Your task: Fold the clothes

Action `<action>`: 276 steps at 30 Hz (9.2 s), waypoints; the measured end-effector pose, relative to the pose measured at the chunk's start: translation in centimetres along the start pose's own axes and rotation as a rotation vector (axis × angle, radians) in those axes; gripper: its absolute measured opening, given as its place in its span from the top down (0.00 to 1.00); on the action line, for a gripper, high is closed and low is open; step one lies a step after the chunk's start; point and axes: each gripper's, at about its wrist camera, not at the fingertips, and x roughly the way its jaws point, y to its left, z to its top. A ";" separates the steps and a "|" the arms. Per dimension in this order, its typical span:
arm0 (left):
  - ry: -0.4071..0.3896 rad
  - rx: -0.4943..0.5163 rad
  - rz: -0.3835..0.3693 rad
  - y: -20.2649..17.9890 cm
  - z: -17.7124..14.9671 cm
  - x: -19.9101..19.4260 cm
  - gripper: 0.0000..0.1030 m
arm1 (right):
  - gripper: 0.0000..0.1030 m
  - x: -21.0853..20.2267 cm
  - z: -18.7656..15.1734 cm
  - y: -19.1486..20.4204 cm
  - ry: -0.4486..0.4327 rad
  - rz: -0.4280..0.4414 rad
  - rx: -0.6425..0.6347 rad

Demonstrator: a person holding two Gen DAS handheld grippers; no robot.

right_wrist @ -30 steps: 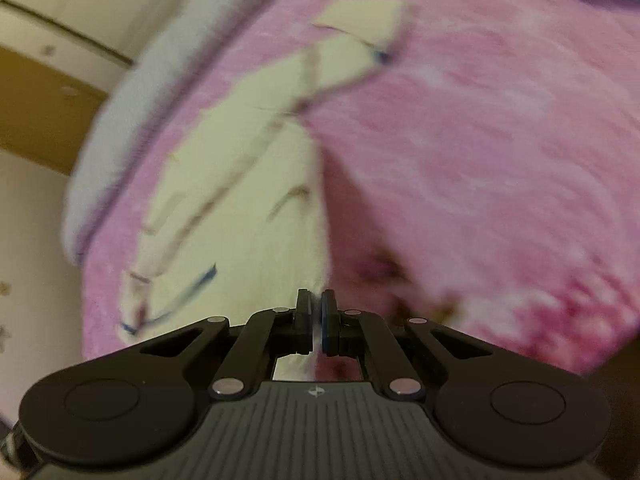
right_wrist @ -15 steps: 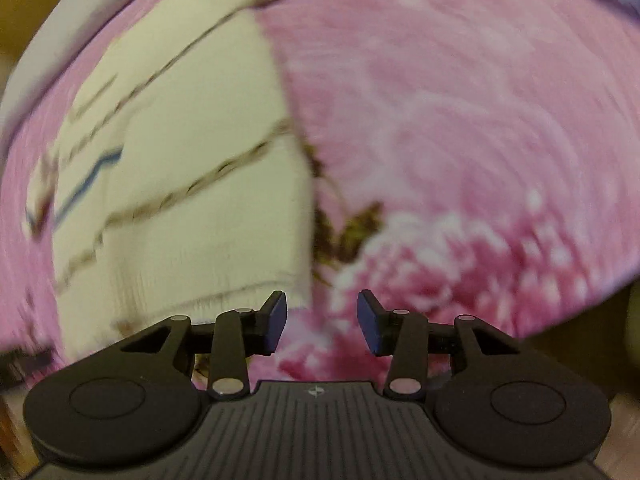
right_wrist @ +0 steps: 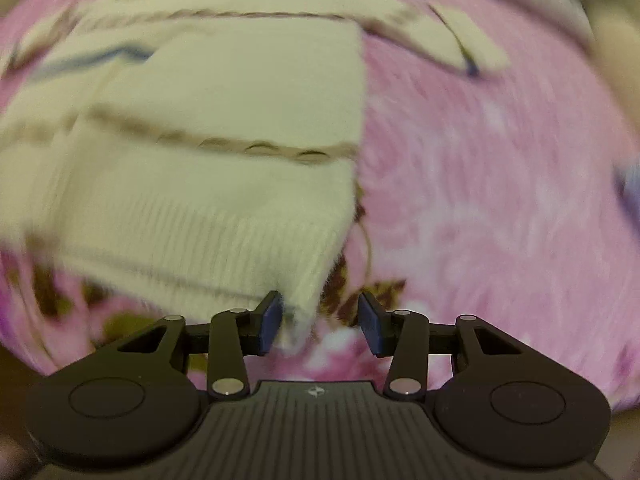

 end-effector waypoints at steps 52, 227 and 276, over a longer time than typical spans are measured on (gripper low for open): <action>-0.425 1.531 0.511 -7.2 -13.7 -1.6 0.99 | 0.99 -3.9 -3.4 2.3 -0.343 -0.178 -0.581; -0.343 0.054 0.245 17.2 21.9 -6.6 0.41 | 0.14 8.5 26.9 13.3 0.455 0.146 0.366; -0.175 0.480 0.359 -15.6 11.4 1.0 0.51 | 0.32 7.5 14.9 -13.0 0.185 0.080 0.574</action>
